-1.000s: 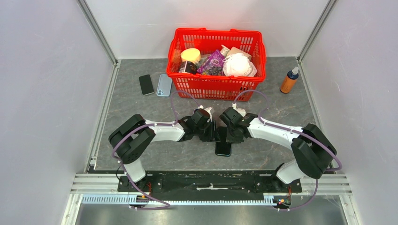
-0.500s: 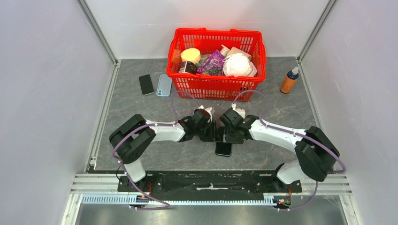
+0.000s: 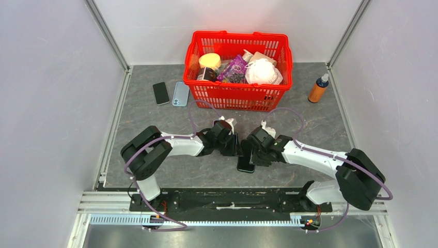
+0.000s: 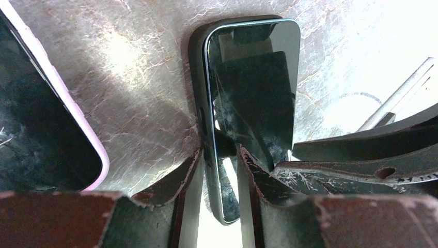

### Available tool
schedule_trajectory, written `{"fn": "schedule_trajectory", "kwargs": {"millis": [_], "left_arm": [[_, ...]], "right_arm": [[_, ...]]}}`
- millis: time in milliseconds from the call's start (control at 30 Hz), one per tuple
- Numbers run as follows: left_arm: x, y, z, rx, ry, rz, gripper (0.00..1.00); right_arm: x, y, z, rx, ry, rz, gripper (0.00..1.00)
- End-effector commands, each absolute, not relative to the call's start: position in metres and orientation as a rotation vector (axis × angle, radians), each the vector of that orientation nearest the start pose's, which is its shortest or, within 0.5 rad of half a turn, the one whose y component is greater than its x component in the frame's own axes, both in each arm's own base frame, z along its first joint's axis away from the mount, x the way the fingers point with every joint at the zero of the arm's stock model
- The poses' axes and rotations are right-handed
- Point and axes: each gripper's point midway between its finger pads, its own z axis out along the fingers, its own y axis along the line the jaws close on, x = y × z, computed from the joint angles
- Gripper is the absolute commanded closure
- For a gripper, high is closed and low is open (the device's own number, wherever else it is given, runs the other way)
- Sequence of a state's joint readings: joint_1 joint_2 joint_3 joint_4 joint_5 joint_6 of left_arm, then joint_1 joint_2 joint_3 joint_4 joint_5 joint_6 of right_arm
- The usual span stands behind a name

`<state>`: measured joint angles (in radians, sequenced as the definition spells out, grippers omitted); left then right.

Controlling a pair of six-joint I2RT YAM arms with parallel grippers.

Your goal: Put the phone into the phone case

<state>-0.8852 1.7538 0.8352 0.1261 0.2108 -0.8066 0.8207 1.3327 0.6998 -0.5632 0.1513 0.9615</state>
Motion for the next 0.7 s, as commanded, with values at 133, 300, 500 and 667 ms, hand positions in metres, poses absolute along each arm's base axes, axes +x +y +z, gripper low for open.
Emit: {"fn": "schedule_trajectory", "kwargs": {"millis": [133, 300, 500, 667], "left_arm": [[0.208, -0.361, 0.015, 0.206, 2.614, -0.949, 0.65], [0.208, -0.361, 0.014, 0.208, 2.618, -0.945, 0.65], [0.208, -0.360, 0.013, 0.205, 2.619, -0.943, 0.65], [0.209, -0.361, 0.015, 0.209, 2.614, -0.944, 0.65]], "right_arm": [[0.161, 0.211, 0.024, 0.243, 2.779, 0.323, 0.72], [0.151, 0.205, 0.014, 0.223, 2.808, 0.263, 0.81], [0.136, 0.203, -0.005, 0.184, 2.851, 0.182, 0.92], [0.119, 0.207, -0.029, 0.165, 2.885, 0.148, 0.96]]}}
